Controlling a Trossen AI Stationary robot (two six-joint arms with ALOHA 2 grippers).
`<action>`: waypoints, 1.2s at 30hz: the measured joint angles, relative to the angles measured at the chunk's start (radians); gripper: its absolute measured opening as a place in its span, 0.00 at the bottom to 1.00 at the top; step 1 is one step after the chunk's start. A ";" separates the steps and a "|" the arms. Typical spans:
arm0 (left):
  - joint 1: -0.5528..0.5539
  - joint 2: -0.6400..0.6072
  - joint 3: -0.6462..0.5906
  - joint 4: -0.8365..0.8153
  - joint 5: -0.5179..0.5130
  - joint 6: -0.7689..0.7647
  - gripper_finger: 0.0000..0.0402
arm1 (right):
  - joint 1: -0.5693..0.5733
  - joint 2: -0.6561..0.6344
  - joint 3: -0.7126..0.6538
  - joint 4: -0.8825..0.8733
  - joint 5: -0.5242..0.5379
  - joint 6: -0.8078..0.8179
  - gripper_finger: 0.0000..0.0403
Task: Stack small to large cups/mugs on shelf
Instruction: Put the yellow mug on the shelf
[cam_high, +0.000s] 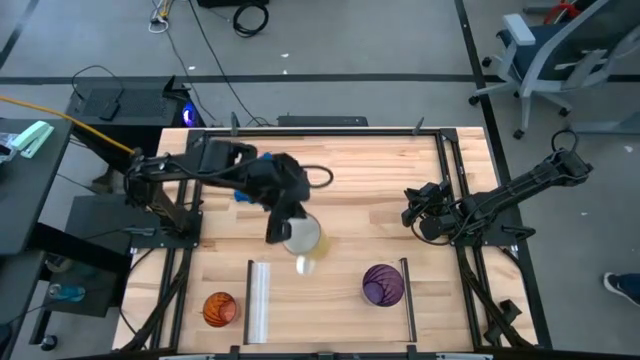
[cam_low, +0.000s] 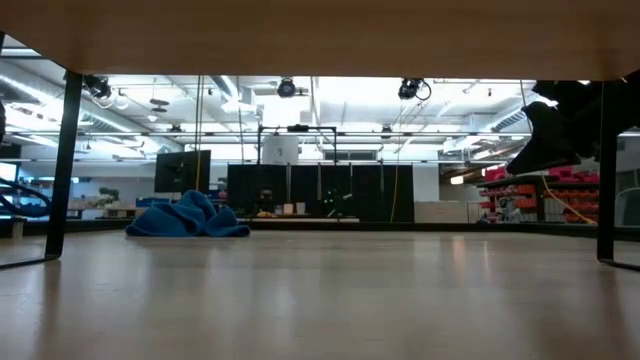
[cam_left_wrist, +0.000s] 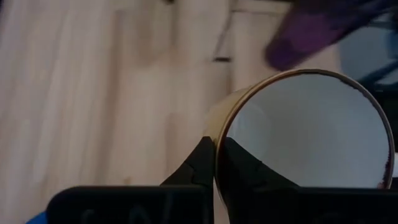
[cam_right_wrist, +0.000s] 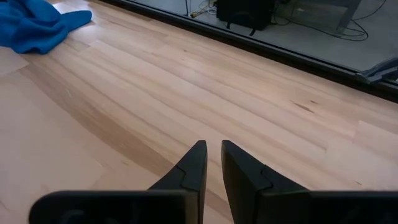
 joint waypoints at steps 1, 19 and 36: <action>-0.014 0.003 0.000 0.020 0.014 -0.001 0.04 | 0.000 0.000 0.000 0.000 0.000 0.000 0.14; -0.115 0.140 -0.001 0.152 0.044 -0.220 0.04 | 0.000 0.000 0.000 -0.005 -0.041 0.005 0.14; -0.156 0.148 -0.001 0.074 0.042 -0.369 0.04 | 0.000 0.000 0.000 -0.007 -0.019 0.019 0.14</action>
